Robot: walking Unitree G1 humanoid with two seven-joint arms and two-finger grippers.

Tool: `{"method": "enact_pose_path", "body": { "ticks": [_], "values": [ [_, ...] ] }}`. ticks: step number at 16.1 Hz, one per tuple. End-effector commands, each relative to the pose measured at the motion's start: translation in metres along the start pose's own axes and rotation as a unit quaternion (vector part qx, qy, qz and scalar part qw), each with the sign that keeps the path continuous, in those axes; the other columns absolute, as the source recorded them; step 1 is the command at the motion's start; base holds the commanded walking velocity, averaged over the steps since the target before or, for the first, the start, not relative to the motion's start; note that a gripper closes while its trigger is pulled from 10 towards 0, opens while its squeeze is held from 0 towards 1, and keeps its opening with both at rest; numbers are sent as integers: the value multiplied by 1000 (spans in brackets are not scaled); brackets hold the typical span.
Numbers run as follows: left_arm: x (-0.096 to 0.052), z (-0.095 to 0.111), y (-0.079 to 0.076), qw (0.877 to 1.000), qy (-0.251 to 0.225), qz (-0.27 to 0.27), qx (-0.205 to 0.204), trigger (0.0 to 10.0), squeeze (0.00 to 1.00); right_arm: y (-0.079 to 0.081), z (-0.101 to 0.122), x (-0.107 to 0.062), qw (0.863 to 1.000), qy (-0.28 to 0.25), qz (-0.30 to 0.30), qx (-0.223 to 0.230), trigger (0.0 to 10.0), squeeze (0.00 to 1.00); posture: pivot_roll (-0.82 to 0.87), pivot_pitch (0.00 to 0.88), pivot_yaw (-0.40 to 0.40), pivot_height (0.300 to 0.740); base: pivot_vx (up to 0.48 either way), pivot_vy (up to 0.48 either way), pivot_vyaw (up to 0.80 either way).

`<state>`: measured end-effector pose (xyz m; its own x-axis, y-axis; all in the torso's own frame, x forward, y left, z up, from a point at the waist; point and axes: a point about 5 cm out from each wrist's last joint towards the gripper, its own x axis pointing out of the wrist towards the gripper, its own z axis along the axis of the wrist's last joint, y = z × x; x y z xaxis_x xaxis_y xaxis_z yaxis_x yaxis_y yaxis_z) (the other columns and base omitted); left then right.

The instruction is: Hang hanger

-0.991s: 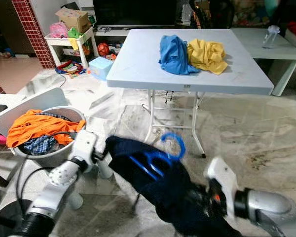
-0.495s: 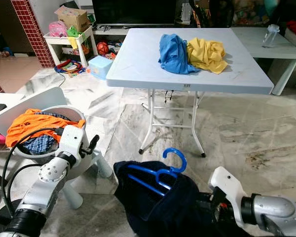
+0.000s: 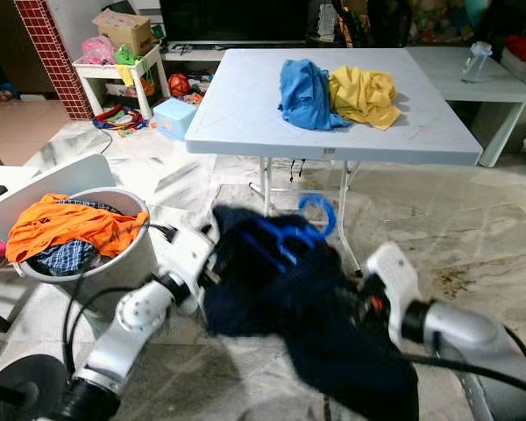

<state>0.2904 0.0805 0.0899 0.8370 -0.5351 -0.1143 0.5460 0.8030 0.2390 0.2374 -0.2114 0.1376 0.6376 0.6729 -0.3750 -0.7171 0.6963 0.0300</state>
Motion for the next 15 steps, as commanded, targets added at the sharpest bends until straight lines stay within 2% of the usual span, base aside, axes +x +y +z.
{"method": "enact_pose_path", "body": {
  "ticks": [1,3,5,6,8,11,12,13,14,15],
  "values": [
    [0,-2,8,1000,11,13,13,10000,0,2,13,0,1000,-23,8,-15,10000,0,-71,6,1,740,0,0,0],
    [-1,-2,18,999,18,41,23,10000,0,2,13,0,1000,-21,3,-15,10000,0,-72,8,0,740,0,0,0],
    [-7,-13,38,994,48,90,38,10000,0,4,13,-2,1000,-20,17,-7,10000,0,-72,8,0,740,0,0,0],
    [-8,-16,41,993,56,98,39,10000,0,6,14,-2,1000,-21,23,-5,10000,0,-72,8,0,740,0,0,0],
    [-15,-29,65,982,94,160,34,10000,0,17,18,-7,997,-19,71,2,10000,0,-78,10,-3,740,0,0,0],
    [-18,-34,79,976,108,185,44,10000,0,21,18,-9,996,-15,92,5,10000,0,-82,9,-8,740,0,0,0],
    [-17,-33,80,976,105,185,49,10000,0,19,19,-9,996,-16,86,5,10000,0,-82,9,-9,740,0,0,0],
    [-13,-27,74,981,88,171,31,10000,0,15,18,-7,997,-14,71,1,10000,0,-80,8,-10,740,0,0,0],
    [-8,-20,61,987,69,142,12,10000,0,9,19,-3,999,-16,45,-3,10000,0,-79,8,-10,740,0,0,0],
    [-5,-13,41,993,54,108,1,10000,0,3,22,4,999,-27,13,-13,10000,0,-79,8,-10,740,0,0,0]
  ]
}}
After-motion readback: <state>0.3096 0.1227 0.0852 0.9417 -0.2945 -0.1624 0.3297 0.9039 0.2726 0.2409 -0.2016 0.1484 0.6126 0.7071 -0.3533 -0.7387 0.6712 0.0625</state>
